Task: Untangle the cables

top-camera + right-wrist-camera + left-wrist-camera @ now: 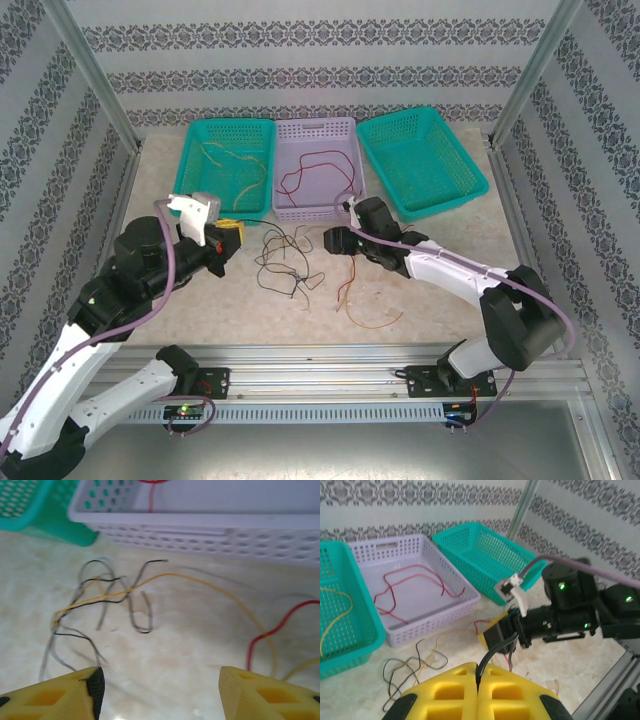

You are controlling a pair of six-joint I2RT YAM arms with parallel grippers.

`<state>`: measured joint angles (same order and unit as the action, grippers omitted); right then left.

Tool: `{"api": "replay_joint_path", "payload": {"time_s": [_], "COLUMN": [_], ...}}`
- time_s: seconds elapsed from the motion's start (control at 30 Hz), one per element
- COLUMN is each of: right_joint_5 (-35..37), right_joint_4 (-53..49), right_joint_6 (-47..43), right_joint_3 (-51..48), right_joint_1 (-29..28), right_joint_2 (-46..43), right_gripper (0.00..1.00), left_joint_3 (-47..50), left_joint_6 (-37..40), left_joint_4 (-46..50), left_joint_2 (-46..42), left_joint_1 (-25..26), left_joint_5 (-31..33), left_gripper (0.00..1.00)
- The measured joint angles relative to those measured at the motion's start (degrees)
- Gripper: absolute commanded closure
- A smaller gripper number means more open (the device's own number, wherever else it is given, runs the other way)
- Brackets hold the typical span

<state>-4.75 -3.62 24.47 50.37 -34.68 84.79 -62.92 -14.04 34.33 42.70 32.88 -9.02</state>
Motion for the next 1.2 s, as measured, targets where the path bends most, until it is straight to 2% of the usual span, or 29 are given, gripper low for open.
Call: {"api": "replay_joint_path", "payload": {"time_s": [0.23, 0.33, 0.47, 0.6, 0.67, 0.73, 0.93, 1.07, 1.2], "right_joint_5": [6.34, 6.84, 7.13, 7.3, 7.32, 7.32, 7.26, 6.86, 4.31], "right_joint_4": [-7.45, -10.03, -12.72, -13.73, -14.27, -14.6, -16.06, -19.58, -22.88], "right_joint_6": [-2.45, -2.36, -2.38, -2.4, -2.47, -2.47, -2.67, -2.86, -3.45], "right_joint_3": [2.58, 2.62, 2.62, 2.64, 2.67, 2.73, 2.78, 3.93, 9.35], "right_joint_1": [-1.57, -1.97, -1.97, -1.97, -1.97, -1.97, -1.81, -1.81, -1.14], "right_joint_2": [3.98, 5.97, 6.71, 6.88, 6.91, 6.91, 5.03, -2.62, -11.19], "right_gripper": [0.4, 0.46, 0.57, 0.84, 0.94, 0.99, 1.0, 1.0, 1.0], "left_joint_3": [4.33, 4.35, 4.35, 4.42, 4.66, 5.11, 6.12, 6.19, 6.32], "left_joint_6": [0.07, 0.11, 0.48, 0.68, 0.79, 1.03, 1.75, 1.79, 1.79], "left_joint_4": [-0.24, -0.44, -0.52, -0.55, -0.55, -0.55, -0.52, -0.55, -0.55], "left_joint_2": [2.58, 2.86, 2.75, 2.56, 2.38, 2.14, 1.22, 1.18, 1.18], "left_joint_1": [0.0, 0.0, 0.0, 0.0, 0.0, 0.0, 0.0, 0.0, 0.0], "left_joint_5": [1.53, 2.19, 3.1, 3.5, 3.65, 3.78, 4.74, 4.76, 4.74], "left_gripper": [1.0, 1.0, 1.0, 1.0, 1.0, 1.0, 1.0, 1.0, 1.0]}}
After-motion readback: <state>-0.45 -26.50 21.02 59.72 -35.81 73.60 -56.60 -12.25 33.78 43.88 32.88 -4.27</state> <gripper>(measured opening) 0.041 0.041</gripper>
